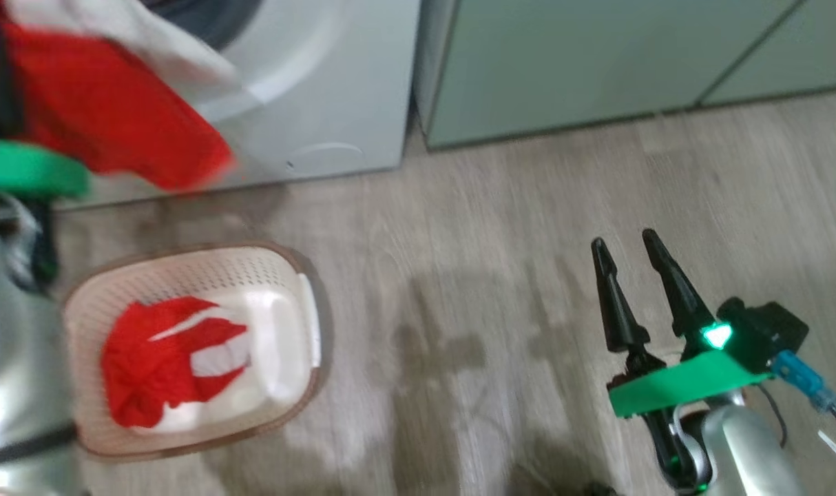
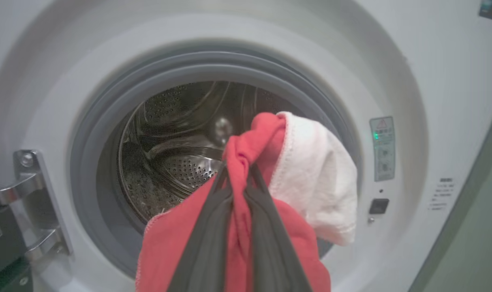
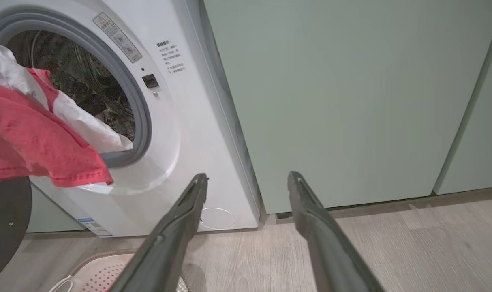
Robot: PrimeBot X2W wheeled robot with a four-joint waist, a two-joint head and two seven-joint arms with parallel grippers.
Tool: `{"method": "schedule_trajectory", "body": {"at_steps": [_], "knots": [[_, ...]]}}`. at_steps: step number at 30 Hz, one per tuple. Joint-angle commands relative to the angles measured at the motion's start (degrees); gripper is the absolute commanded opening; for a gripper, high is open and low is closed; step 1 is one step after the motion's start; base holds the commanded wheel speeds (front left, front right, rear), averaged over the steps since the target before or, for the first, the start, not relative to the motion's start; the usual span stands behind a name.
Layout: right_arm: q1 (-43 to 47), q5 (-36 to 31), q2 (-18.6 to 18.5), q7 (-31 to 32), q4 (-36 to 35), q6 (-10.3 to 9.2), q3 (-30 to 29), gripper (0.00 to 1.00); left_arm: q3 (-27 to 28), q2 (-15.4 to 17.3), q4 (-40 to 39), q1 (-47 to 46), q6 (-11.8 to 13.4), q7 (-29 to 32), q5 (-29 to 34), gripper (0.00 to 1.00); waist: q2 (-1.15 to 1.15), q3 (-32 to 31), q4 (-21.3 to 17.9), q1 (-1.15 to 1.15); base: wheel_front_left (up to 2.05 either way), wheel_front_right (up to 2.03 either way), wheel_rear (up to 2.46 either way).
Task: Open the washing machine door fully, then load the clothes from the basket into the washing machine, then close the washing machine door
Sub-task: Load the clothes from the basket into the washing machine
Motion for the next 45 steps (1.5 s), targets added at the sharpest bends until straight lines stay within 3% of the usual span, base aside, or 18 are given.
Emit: {"method": "schedule_trajectory", "body": {"at_steps": [1, 6, 12, 15, 16, 17, 25, 30, 35, 45], "knots": [[-1.2, 0.5, -0.5, -0.5, -2.0, 0.0, 1.8, 1.0, 2.1, 3.4, -1.0, -4.1, -0.2, -0.5, -0.3, 0.0, 0.0, 5.0, -4.3, -0.01, 0.0, 0.0, 0.0], [-2.2, 2.5, -0.5, -0.5, -2.7, 0.0, 3.1, 1.0, 2.8, 8.3, 5.6, -15.7, -1.0, -0.5, -0.6, 0.0, 0.0, 10.3, -7.0, -0.01, 0.0, 0.0, 0.0], [-4.2, 5.6, -0.5, -0.5, -3.8, 0.0, 5.7, 1.0, -1.9, 16.4, 16.0, -30.9, -1.7, 1.0, 0.3, 0.0, 0.0, 16.8, -10.2, -0.01, 0.0, 0.0, 0.0], [-5.0, 6.9, -0.5, -0.5, -4.0, 0.0, 6.7, 1.0, -2.9, 18.7, 19.3, -35.7, -1.8, 2.6, -0.5, 0.0, 0.0, 18.7, -11.5, -0.01, 0.0, 0.0, 0.0], [-5.7, 8.4, -0.5, -0.5, -4.2, 0.0, 8.1, 1.0, -4.4, 21.3, 21.9, -39.7, -1.8, 3.8, -0.3, 0.0, 0.0, 20.3, -13.0, -0.01, 0.0, 0.0, 0.0], [-5.7, 8.4, -0.5, -0.5, -4.2, 0.0, 8.1, 1.0, -4.4, 21.3, 21.9, -39.7, -1.8, 3.8, -0.3, 0.0, 0.0, 20.3, -13.0, -0.01, 0.0, 0.0, 0.0], [-7.3, 12.5, -0.5, -0.5, -5.2, 0.0, 13.0, 1.0, -16.5, 28.4, 28.5, -53.1, -1.8, 7.1, 0.1, 0.0, 0.0, 25.7, -17.2, -0.01, 0.0, 0.0, 0.0], [-7.5, 13.8, -0.5, -0.5, -5.8, 0.0, 14.2, 1.0, -20.2, 29.6, 31.2, -60.9, -1.8, 4.5, -0.5, 0.0, 0.0, 27.6, -18.0, -0.01, 0.0, 0.0, 0.0], [-7.2, 14.5, -0.5, -0.5, -6.1, 0.0, 14.8, 1.0, -20.2, 29.3, 35.4, -64.6, 1.0, 0.4, 0.5, 0.0, 0.0, 28.3, -18.0, -0.01, 0.0, 0.0, 0.0], [-7.5, 14.5, -0.5, -0.5, -6.5, 0.0, 14.1, 1.0, -24.9, 28.8, 46.2, -63.5, -1.0, 0.5, 2.0, 0.0, 0.0, 29.3, -17.5, -0.01, 0.0, 0.0, 0.0]]}}
